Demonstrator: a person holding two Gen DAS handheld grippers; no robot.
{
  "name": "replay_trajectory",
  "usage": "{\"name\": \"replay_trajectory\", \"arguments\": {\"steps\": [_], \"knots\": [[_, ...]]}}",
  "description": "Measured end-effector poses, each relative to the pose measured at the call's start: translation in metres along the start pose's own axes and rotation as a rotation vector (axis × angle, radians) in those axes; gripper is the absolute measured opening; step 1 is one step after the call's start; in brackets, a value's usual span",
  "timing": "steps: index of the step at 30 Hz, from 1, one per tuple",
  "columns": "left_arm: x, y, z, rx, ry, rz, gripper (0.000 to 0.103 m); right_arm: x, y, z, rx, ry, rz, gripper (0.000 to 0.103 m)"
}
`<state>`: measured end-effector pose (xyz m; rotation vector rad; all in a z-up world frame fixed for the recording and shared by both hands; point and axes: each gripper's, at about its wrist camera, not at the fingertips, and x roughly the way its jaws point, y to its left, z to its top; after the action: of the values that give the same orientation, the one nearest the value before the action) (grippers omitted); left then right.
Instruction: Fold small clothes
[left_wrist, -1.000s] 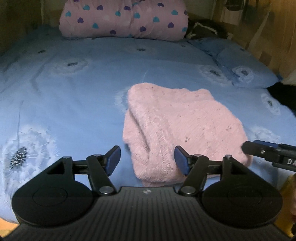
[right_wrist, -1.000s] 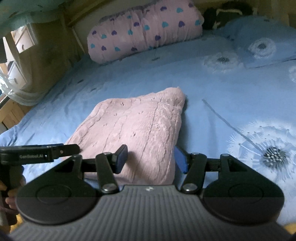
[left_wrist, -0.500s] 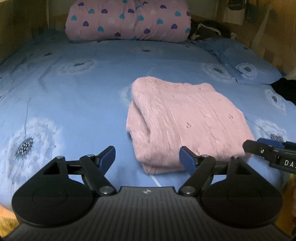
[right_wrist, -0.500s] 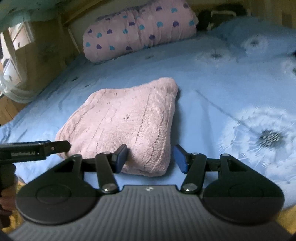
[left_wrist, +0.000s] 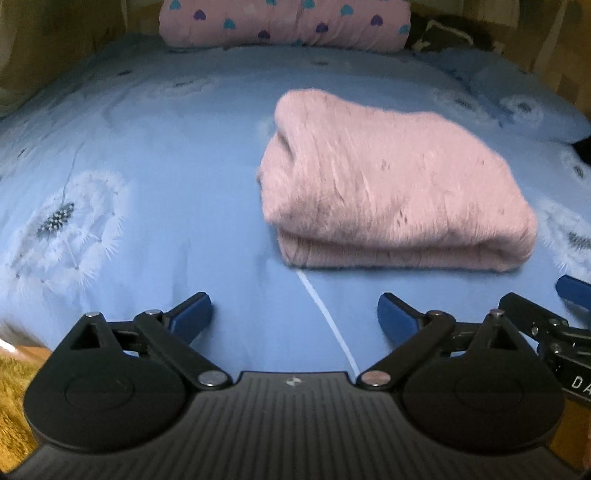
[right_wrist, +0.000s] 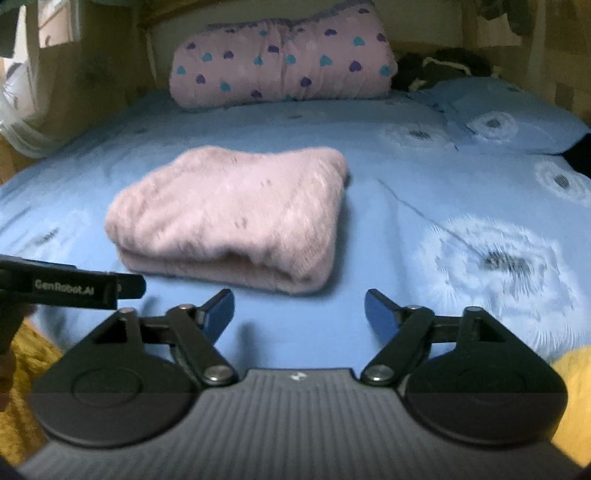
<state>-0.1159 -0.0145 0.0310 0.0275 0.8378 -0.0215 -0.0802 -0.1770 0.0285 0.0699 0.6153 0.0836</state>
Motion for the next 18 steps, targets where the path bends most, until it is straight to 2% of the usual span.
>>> {"name": "replay_trajectory", "arguments": {"steps": [3,18], "knots": [[0.002,-0.007,-0.003,0.029,-0.016,0.020,0.103,0.004,0.000,-0.008,-0.010,0.012,-0.008,0.086],[0.004,-0.009,-0.006,0.037,-0.028,0.024,0.103,0.011,-0.001,-0.018,0.003,0.002,-0.012,0.085]]}}
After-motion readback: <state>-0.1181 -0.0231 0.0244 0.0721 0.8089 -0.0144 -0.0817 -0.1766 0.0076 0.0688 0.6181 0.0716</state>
